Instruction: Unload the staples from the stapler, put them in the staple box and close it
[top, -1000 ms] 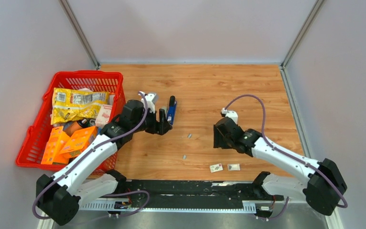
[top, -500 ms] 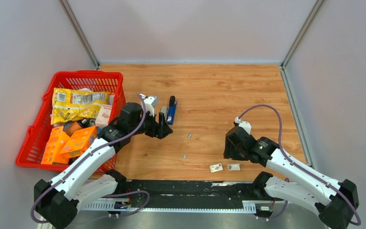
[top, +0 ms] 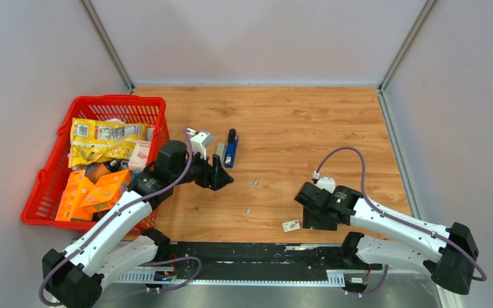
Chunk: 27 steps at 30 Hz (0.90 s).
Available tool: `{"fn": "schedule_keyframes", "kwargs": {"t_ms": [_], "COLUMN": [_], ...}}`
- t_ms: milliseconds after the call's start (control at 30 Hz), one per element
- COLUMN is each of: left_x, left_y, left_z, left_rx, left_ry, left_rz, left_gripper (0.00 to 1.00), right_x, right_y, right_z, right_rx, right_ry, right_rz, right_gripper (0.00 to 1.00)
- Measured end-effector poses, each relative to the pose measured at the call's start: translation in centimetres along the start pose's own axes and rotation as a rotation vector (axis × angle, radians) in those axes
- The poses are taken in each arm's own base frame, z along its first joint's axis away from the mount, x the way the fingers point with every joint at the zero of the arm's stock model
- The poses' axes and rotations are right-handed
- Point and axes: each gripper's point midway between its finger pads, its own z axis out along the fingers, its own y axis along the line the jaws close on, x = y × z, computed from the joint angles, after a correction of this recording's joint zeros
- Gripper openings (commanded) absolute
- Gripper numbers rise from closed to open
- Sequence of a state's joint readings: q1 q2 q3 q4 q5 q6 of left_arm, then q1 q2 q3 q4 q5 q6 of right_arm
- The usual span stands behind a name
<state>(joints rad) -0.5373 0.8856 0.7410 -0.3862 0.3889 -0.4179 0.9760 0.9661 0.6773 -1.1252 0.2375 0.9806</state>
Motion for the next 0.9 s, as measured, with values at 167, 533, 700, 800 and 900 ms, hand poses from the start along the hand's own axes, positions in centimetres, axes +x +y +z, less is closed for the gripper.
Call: {"fn": "schedule_keyframes", "kwargs": {"t_ms": [167, 533, 700, 800, 900], "left_x": [0.9, 1.1, 1.3, 1.4, 1.5], "left_y": [-0.2, -0.6, -0.5, -0.5, -0.4], "left_z": [0.2, 0.6, 0.7, 0.8, 0.9], "left_rx": [0.029, 0.060, 0.061, 0.059, 0.056], "left_ry": [0.025, 0.039, 0.045, 0.051, 0.057], "left_rz": [-0.009, -0.014, -0.017, -0.020, -0.022], "left_gripper": [0.78, 0.78, 0.78, 0.78, 0.77], "right_x": [0.8, 1.0, 1.4, 1.7, 2.0], "right_y": [-0.8, -3.1, -4.1, -4.7, -5.0], "right_z": [-0.4, 0.3, 1.0, 1.5, 1.9], "right_rx": [0.038, 0.160, 0.216, 0.249, 0.263], "right_ry": [0.012, -0.021, -0.026, -0.019, -0.014], "right_rz": [0.058, 0.184, 0.204, 0.200, 0.197], "right_gripper": [0.53, 0.53, 0.52, 0.52, 0.52]}}
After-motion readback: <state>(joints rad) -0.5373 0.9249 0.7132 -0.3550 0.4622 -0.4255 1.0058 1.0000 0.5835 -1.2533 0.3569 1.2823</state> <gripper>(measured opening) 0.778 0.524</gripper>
